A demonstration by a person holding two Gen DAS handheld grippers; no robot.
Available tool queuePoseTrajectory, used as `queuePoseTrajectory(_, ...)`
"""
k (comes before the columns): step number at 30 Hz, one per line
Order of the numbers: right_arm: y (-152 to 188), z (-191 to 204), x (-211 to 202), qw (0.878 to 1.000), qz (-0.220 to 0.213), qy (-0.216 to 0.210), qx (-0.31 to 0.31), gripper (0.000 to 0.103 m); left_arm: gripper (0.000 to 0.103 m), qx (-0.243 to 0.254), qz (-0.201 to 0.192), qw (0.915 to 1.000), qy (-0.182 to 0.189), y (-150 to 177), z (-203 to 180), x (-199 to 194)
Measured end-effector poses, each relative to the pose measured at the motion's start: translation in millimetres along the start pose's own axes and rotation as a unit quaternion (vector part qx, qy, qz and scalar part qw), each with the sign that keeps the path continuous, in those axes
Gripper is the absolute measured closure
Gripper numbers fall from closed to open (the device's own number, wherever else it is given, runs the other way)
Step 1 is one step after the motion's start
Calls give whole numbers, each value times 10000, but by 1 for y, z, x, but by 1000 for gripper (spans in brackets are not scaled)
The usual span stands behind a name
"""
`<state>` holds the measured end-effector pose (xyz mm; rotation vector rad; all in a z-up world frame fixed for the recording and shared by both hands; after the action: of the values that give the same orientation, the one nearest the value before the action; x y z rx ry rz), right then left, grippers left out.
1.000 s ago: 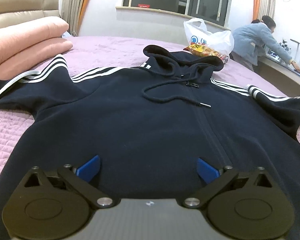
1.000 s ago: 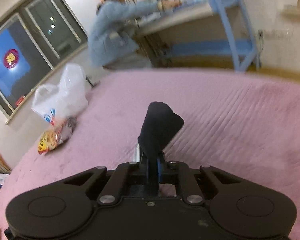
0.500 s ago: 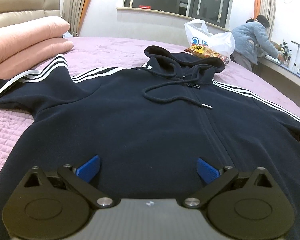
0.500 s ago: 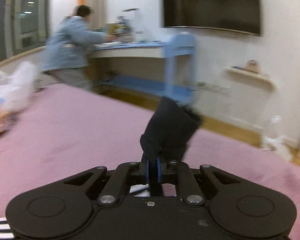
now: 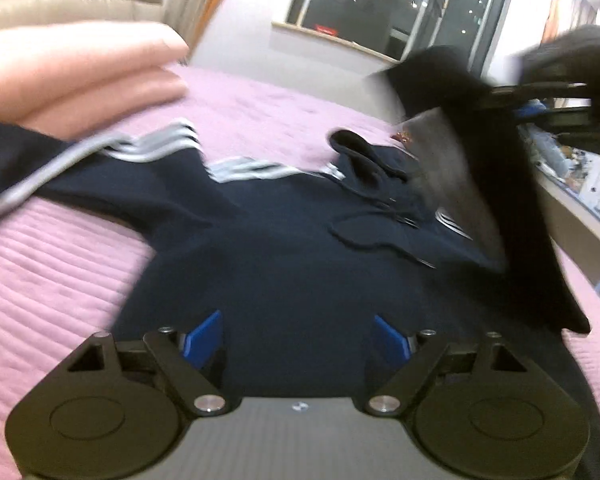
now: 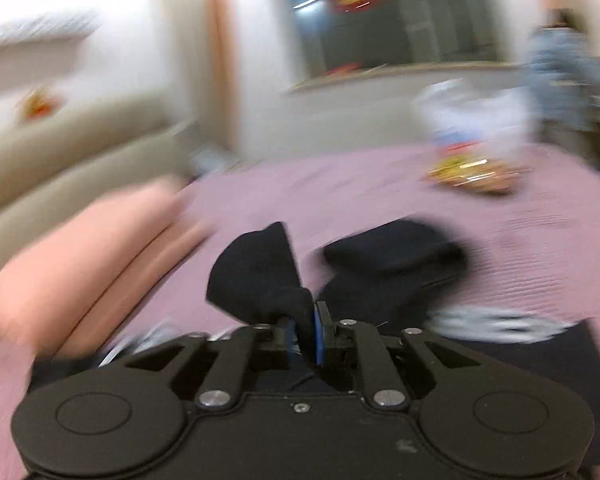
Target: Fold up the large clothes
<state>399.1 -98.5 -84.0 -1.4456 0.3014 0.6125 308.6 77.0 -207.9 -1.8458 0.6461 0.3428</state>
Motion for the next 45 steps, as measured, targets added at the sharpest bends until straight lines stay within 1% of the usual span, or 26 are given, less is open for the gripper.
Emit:
queuePoseTrajectory(1, 13, 19, 10, 9992, 234, -151, -273, 64, 18, 2, 3, 10000, -58, -2, 6, -4)
queuePoseTrajectory(2, 26, 27, 17, 9976, 476, -213, -448, 58, 18, -9, 27, 9999, -114, -5, 15, -8)
queuePoseTrajectory(4, 50, 22, 20, 9954, 772, -266, -503, 60, 18, -50, 146, 9997, -180, -10, 28, -10)
queuePoseTrajectory(5, 58, 13, 16, 9956, 764, -172, -513, 60, 18, -51, 242, 9995, -185, -12, 34, -9)
queuePoseTrajectory(8, 84, -21, -5, 9927, 517, 701, -830, 58, 18, -60, 366, 9993, -10, -29, 45, -2)
queuePoseTrajectory(11, 112, -65, -19, 9855, 672, 1263, -909, 57, 18, -373, 422, 9974, 443, -49, 47, 17)
queuePoseTrajectory(15, 144, -104, -28, 9821, 996, 1466, -636, 57, 15, -1130, 622, 9878, 868, -56, 60, 40)
queuePoseTrajectory(19, 144, -114, -33, 9827, 710, 1604, -588, 57, 14, -1546, 1070, 9730, 1339, -47, 62, 69)
queuePoseTrajectory(21, 136, -113, -35, 9816, 556, 1714, -626, 57, 18, -1433, 1133, 9766, 1136, -46, 59, 84)
queuePoseTrajectory(22, 131, -113, -32, 9804, 510, 1790, -643, 60, 33, -1282, 1119, 9807, 959, -47, 56, 88)
queuePoseTrajectory(23, 127, -114, -27, 9794, 493, 1845, -660, 74, 48, -1049, 1078, 9859, 733, -50, 50, 90)
queuePoseTrajectory(24, 125, -117, -19, 9777, 503, 1931, -661, 83, 85, -766, 1058, 9897, 589, -54, 42, 93)
queuePoseTrajectory(25, 124, -122, -11, 9754, 577, 2027, -648, 90, 90, -609, 1050, 9910, 569, -57, 35, 93)
queuePoseTrajectory(27, 127, -132, 10, 9725, 872, 2102, -494, 90, 91, -231, 832, 9947, 555, -73, 18, 88)
queuePoseTrajectory(29, 131, -139, 27, 9688, 1319, 2065, -370, 90, 91, 85, 455, 9965, 697, -102, 4, 81)
queuePoseTrajectory(30, 126, -135, 27, 9696, 1278, 2032, -473, 90, 91, 181, 279, 9962, 805, -119, 0, 77)
queuePoseTrajectory(32, 108, -124, 20, 9791, 1037, 1691, -441, 90, 91, 381, -97, 9953, 883, -157, -6, 71)
queuePoseTrajectory(33, 96, -119, 13, 9847, 799, 1513, -330, 90, 91, 489, -274, 9952, 806, -173, -8, 71)
queuePoseTrajectory(35, 77, -115, 5, 9870, 431, 1526, -271, 90, 91, 762, -466, 9951, 433, -195, -1, 71)
queuePoseTrajectory(36, 71, -115, 4, 9863, 313, 1596, -263, 89, 89, 841, -308, 9955, 309, -199, 7, 79)
queuePoseTrajectory(38, 65, -120, 9, 9833, 189, 1789, -271, 89, 77, 958, 477, 9941, 192, -185, 26, 105)
queuePoseTrajectory(39, 65, -127, 16, 9798, 213, 1967, -271, 87, 62, 1006, 868, 9911, 73, -172, 35, 119)
queuePoseTrajectory(40, 68, -134, 23, 9760, 306, 2142, -240, 87, 58, 1095, 1217, 9864, -159, -156, 44, 131)
queuePoseTrajectory(41, 72, -141, 33, 9731, 449, 2254, -182, 86, 58, 1281, 1452, 9797, -514, -139, 52, 141)
queuePoseTrajectory(43, 85, -154, 51, 9679, 842, 2368, -49, 86, 57, 1595, 1427, 9718, -993, -120, 61, 145)
queuePoseTrajectory(45, 105, -167, 77, 9603, 1440, 2391, -28, 86, 57, 1534, 1068, 9759, -1129, -119, 62, 139)
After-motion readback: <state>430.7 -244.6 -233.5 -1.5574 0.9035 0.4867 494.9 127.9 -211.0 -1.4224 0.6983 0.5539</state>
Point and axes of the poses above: each gripper's, at about its wrist camera, not at the fingertips, and x roughly the way its jaws point, z to its left, y to its underside, the point moved 6 cm from there along x, roughly the way its jaws point, and after that the axes turned 11 degrees about y, right-handed, at the moved point
